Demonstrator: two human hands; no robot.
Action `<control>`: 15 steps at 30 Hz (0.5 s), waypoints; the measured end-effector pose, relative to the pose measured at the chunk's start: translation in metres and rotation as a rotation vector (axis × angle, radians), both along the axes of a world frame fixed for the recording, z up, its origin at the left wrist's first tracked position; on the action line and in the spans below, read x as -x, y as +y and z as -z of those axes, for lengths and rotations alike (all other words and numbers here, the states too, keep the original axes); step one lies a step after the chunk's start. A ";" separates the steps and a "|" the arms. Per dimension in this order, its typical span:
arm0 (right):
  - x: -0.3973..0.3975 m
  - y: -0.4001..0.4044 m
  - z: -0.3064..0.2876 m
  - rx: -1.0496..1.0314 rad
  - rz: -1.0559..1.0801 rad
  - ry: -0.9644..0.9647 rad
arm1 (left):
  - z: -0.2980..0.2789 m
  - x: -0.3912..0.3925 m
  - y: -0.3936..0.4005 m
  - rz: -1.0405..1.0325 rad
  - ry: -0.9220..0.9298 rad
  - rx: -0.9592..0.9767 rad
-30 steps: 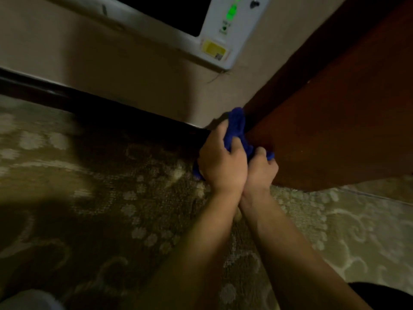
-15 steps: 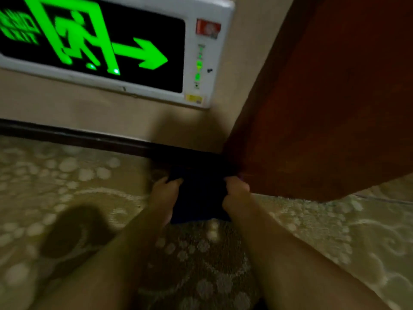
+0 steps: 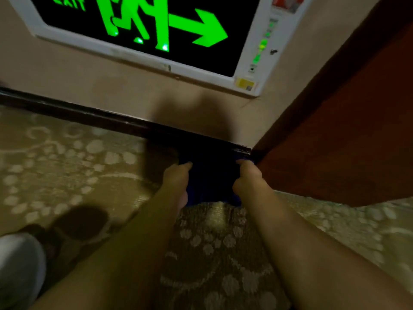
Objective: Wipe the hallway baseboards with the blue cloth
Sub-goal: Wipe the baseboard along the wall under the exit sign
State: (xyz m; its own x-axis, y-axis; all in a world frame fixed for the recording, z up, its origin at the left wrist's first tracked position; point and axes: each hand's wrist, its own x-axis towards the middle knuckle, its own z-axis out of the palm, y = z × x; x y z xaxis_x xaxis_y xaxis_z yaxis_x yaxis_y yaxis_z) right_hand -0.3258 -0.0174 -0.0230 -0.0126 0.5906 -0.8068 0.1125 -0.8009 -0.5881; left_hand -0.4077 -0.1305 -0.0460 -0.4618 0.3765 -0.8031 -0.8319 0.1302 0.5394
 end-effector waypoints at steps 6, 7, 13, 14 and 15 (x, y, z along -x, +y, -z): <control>0.009 0.000 0.022 -0.106 0.082 -0.030 | 0.029 0.014 0.021 0.074 0.096 0.046; 0.014 0.001 0.029 -0.120 0.101 -0.045 | 0.034 0.011 0.024 0.110 0.093 0.063; 0.042 0.011 0.073 -0.160 0.156 -0.084 | 0.070 -0.001 0.029 0.087 -0.003 0.024; 0.044 0.009 0.079 -0.185 0.168 -0.095 | 0.070 -0.001 0.032 0.076 -0.029 0.027; 0.047 0.005 0.083 -0.204 0.181 -0.113 | 0.068 0.002 0.033 0.072 -0.068 0.023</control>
State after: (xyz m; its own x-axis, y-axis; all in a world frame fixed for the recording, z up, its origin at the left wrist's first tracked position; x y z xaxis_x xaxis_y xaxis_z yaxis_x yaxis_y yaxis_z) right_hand -0.3732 -0.0120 -0.1065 0.1908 0.7251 -0.6616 0.0521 -0.6806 -0.7308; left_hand -0.4097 -0.0974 -0.1142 -0.3782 0.3878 -0.8406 -0.8546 0.2028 0.4780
